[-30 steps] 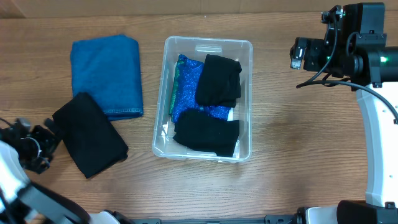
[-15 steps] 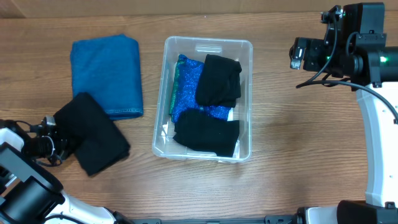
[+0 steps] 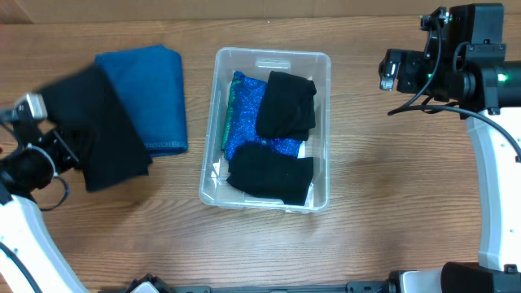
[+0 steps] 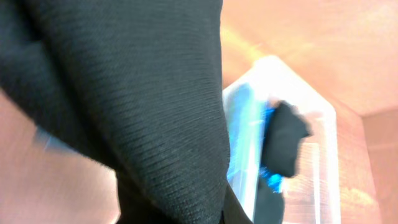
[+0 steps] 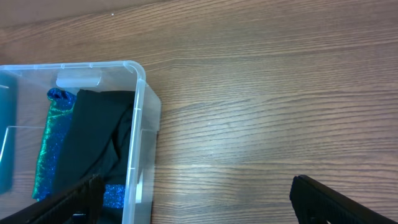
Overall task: Pack container
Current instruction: 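Grasp the left black cloth with the left gripper, then lay the left black cloth into the bin and withdraw left arm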
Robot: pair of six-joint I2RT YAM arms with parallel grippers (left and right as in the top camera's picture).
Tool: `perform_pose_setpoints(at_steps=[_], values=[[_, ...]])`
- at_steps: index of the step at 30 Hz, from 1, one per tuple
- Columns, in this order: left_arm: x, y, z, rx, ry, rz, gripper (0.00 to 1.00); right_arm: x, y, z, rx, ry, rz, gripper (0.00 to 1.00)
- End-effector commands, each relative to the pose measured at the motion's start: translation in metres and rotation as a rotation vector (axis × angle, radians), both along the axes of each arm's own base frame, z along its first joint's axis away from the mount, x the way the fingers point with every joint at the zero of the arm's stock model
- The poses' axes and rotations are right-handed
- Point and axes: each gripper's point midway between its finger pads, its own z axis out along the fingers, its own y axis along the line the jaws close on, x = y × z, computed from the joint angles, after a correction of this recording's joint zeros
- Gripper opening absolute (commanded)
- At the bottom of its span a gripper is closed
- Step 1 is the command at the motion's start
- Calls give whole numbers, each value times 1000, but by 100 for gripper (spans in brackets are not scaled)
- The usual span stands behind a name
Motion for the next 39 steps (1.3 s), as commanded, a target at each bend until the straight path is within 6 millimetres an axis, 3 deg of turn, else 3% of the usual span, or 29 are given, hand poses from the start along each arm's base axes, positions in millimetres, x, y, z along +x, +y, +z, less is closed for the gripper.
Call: perform_pose_setpoints(at_steps=[1, 4, 8, 11, 17, 21, 28, 32, 33, 34, 35, 37, 39], values=[[7, -73, 75, 78, -201, -218, 4, 0, 0, 4, 7, -12, -2, 100], [15, -124, 79, 146, -204, -366, 4, 0, 0, 4, 7, -11, -2, 100], [24, -203, 27, 389, -119, -677, 4, 1, -11, 4, 33, -12, -66, 100], [27, -242, -17, 610, -121, -961, 4, -1, -30, 3, 38, 0, -119, 100], [20, -281, -85, 879, -188, -1486, 4, -3, -37, 1, 39, 7, -139, 100], [10, -293, -104, 879, -171, -1601, 4, -3, -37, 2, 38, 6, -139, 100], [-36, -310, -113, 781, -165, -1819, 4, 0, -37, 2, 38, -1, -139, 100], [-32, -316, -132, 738, -116, -1829, 4, -1, -37, 1, 38, 4, -139, 100], [-29, -316, -137, 736, -98, -1818, 8, -2, -37, 0, 38, 6, -139, 100], [-24, -317, -143, 735, -78, -1798, 47, -2, -37, 0, 38, 8, -139, 100], [-17, -317, -148, 752, -55, -1764, 100, -2, -37, 0, 38, 9, -139, 100], [12, -314, -153, 825, -13, -1602, 100, -3, -37, 0, 39, 11, -139, 100], [54, -303, -139, 904, 23, -1312, 100, -2, -37, 0, 39, 11, -139, 100]])
